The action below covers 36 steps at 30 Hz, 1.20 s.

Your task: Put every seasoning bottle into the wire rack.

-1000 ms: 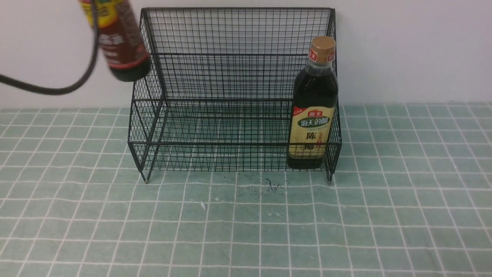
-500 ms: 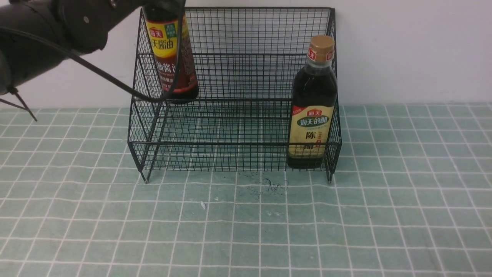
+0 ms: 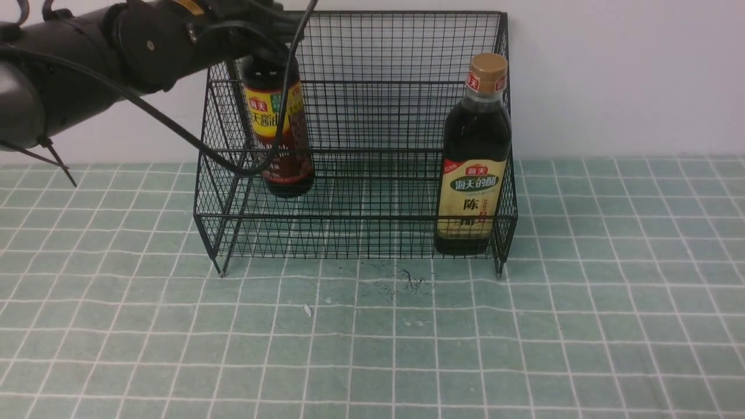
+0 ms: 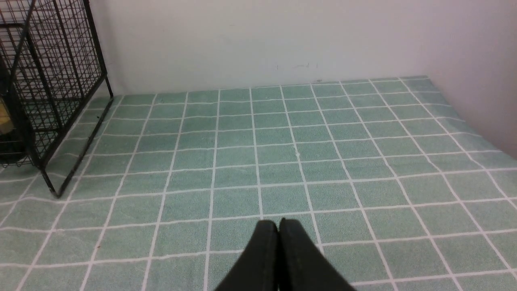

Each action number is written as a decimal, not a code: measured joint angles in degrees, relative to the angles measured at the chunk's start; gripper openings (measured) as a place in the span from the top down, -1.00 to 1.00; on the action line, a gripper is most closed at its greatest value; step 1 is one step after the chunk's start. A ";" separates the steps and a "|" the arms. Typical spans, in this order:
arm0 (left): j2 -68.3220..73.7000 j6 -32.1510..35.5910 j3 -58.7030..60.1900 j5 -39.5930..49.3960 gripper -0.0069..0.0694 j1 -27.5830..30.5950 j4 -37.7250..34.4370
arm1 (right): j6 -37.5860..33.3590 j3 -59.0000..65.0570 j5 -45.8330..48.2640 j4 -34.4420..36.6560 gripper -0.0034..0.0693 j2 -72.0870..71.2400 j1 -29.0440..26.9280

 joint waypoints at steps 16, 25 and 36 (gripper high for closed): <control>-0.95 0.59 -0.70 8.01 -0.30 -0.05 0.67 | 0.00 0.00 0.00 0.00 0.95 0.00 0.00; -8.32 0.59 -0.70 10.90 -0.47 -0.05 0.67 | 0.00 0.00 0.00 0.00 0.95 0.00 0.00; -25.47 -1.24 -0.78 41.64 0.35 -0.05 0.68 | 0.00 0.00 0.00 0.00 0.95 0.00 0.00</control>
